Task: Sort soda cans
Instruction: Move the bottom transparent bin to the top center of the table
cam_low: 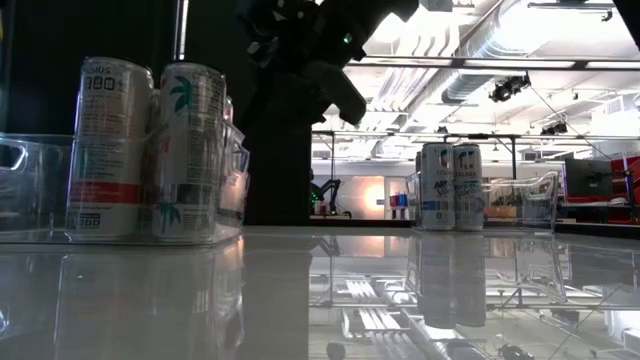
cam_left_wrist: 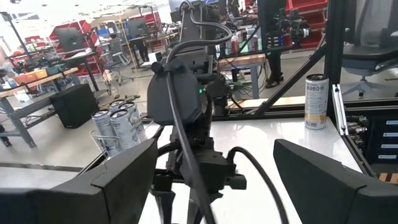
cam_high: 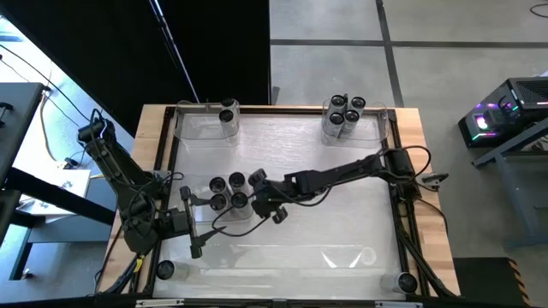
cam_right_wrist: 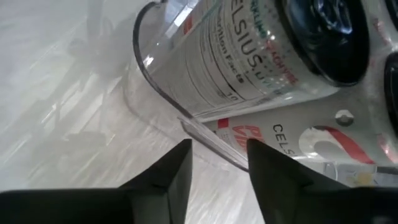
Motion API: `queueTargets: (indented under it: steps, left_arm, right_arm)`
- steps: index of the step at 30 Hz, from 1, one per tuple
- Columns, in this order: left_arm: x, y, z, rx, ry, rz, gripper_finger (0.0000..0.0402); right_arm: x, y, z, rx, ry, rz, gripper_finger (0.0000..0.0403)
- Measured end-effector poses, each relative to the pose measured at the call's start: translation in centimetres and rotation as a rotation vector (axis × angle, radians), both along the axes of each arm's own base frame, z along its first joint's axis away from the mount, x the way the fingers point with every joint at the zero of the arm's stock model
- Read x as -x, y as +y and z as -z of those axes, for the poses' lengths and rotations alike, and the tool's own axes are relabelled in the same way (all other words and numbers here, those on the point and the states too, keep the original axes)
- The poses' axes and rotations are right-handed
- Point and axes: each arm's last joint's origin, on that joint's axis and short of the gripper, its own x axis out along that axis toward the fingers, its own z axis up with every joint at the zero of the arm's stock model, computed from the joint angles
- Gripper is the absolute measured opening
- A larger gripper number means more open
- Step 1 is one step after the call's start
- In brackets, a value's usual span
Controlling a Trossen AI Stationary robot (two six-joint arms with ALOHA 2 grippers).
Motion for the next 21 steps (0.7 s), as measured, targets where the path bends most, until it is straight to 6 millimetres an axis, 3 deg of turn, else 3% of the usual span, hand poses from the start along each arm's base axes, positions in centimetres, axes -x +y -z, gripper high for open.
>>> queueTargets:
  steps: [7,21]
  left_arm:
    - [0.0,0.0,0.0,0.001,-0.001,0.000,0.0314]
    - [0.0,0.0,0.0,0.009,-0.003,-0.002,0.0314]
  right_arm:
    - [-0.2,0.4,-0.1,0.073,-0.032,-0.140,0.0126]
    - [-0.9,-2.3,0.9,0.147,-0.010,-0.271,0.0126]
